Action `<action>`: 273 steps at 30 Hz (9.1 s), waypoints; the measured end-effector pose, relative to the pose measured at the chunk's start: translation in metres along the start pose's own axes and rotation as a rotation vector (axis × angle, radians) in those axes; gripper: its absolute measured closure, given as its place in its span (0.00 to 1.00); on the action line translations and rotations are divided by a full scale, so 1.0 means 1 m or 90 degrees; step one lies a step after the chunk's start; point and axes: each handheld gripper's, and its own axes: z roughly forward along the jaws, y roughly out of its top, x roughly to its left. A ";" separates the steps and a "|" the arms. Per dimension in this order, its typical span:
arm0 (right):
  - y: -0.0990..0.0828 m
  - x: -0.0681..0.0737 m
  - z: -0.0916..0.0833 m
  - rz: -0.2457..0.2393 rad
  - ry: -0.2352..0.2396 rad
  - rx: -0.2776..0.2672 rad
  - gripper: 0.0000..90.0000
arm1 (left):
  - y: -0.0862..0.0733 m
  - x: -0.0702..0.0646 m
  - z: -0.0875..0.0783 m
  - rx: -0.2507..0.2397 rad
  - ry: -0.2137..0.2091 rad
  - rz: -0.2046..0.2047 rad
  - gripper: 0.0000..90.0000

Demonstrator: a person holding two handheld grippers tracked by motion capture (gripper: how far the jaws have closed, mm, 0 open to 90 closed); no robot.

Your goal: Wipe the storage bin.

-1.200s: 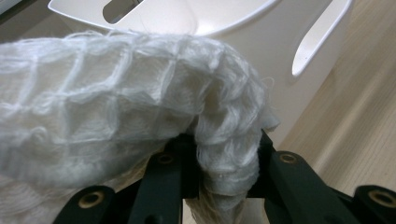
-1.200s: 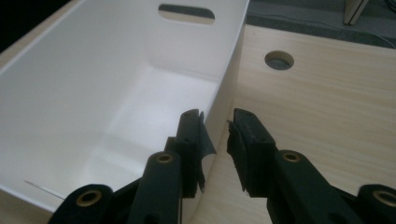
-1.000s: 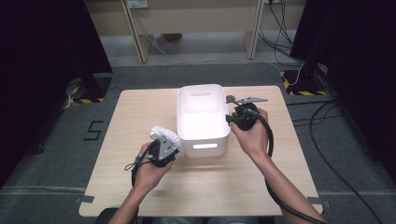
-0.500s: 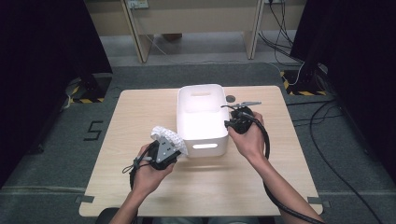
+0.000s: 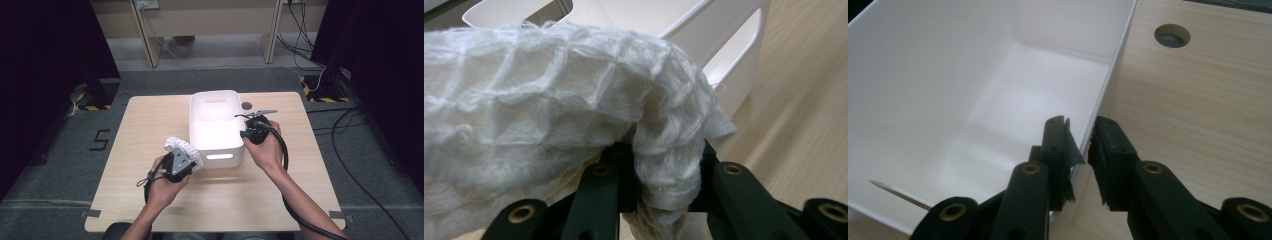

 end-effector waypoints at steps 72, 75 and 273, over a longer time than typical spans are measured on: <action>-0.001 0.001 0.003 0.000 -0.002 0.003 0.83 | -0.030 -0.021 0.044 0.127 -0.025 0.036 0.82; -0.001 0.001 0.003 0.000 -0.001 0.004 0.83 | -0.029 -0.021 0.044 0.125 -0.025 0.031 0.82; 0.000 0.011 0.004 -0.004 0.019 -0.023 0.77 | 0.005 -0.036 0.068 0.107 -0.039 -0.052 0.82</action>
